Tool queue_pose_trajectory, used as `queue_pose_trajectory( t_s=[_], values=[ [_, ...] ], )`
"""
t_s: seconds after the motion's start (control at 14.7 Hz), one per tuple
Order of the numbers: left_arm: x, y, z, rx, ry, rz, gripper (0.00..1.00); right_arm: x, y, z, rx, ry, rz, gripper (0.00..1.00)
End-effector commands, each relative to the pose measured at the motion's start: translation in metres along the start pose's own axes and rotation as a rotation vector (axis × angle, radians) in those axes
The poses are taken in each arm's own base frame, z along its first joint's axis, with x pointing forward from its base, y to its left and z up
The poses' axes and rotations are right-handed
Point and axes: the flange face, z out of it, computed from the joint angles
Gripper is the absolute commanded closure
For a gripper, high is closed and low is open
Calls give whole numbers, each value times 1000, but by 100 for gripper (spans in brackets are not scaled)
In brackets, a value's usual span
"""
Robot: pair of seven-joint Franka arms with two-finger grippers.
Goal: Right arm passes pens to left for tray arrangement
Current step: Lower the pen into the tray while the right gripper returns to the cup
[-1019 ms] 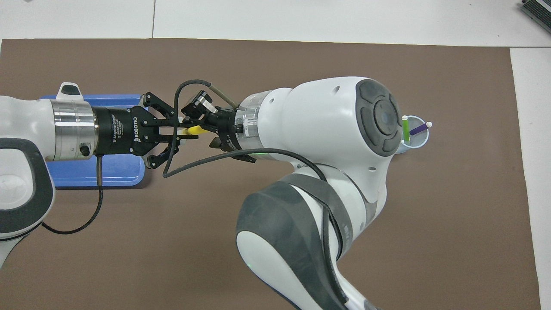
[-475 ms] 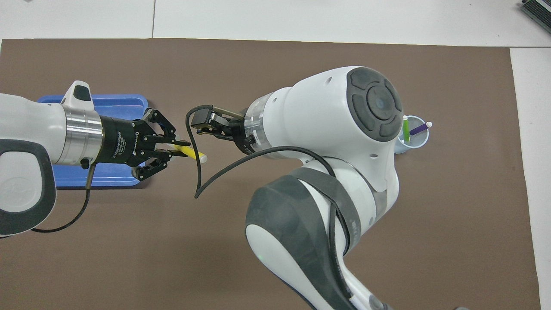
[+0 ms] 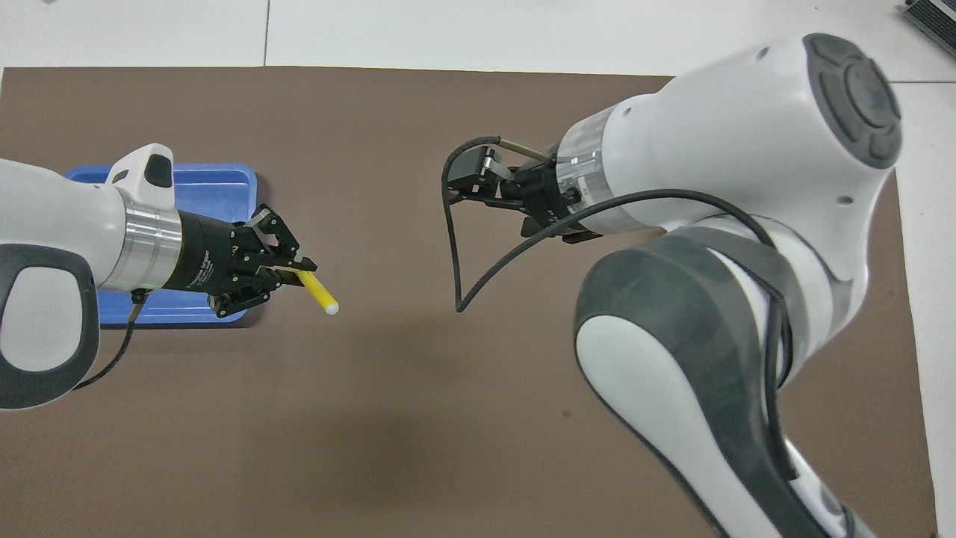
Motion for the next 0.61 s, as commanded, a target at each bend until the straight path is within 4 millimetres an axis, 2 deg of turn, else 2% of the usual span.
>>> queue_pose_trajectory(
  t_s=[0.0, 0.2, 0.34, 0.54],
  values=[
    [-1, -23, -2, 32, 12, 137, 100, 0, 30, -3, -66, -54, 11, 0],
    [11, -33, -7, 135, 114, 251, 100, 21, 60, -25, -76, -48, 65, 0],
    [20, -38, -11, 216, 176, 394, 100, 32, 78, -37, -78, -46, 83, 0],
    [47, -55, -25, 274, 199, 561, 100, 38, 94, -54, -78, -36, 113, 0]
  ],
)
